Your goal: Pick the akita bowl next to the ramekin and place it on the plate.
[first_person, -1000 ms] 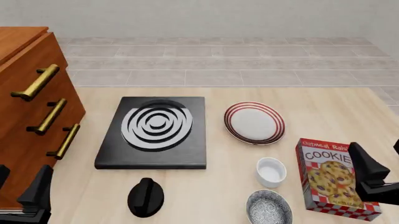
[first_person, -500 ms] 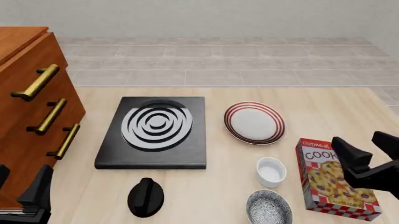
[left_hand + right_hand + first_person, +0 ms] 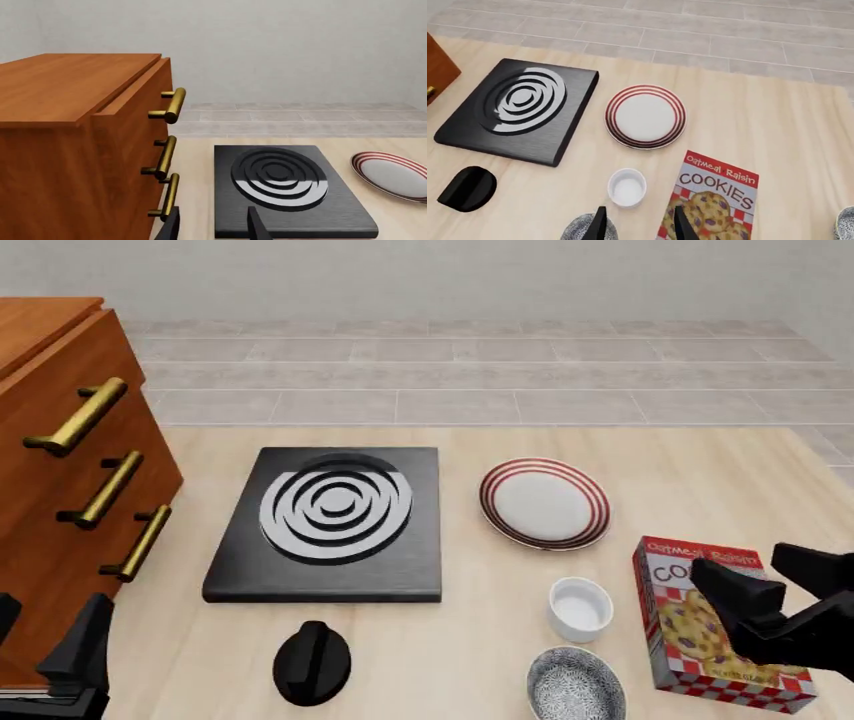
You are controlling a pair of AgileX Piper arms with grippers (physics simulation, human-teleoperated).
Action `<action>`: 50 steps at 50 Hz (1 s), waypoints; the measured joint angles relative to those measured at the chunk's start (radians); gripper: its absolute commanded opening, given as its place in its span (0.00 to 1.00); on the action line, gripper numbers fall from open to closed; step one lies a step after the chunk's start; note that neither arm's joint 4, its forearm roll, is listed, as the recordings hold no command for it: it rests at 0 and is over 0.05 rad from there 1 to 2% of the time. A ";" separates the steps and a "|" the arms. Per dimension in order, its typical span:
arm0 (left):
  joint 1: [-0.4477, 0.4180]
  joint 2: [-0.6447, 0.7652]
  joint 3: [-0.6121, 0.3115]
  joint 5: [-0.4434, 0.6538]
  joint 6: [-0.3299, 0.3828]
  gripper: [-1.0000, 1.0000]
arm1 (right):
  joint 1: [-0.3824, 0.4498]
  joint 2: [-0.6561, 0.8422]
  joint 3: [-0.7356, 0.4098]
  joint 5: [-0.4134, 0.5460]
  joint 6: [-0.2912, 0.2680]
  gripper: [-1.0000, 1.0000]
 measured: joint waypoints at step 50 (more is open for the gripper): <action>0.000 0.000 0.000 0.000 0.000 1.00 | 0.128 -0.004 0.080 0.119 0.215 1.00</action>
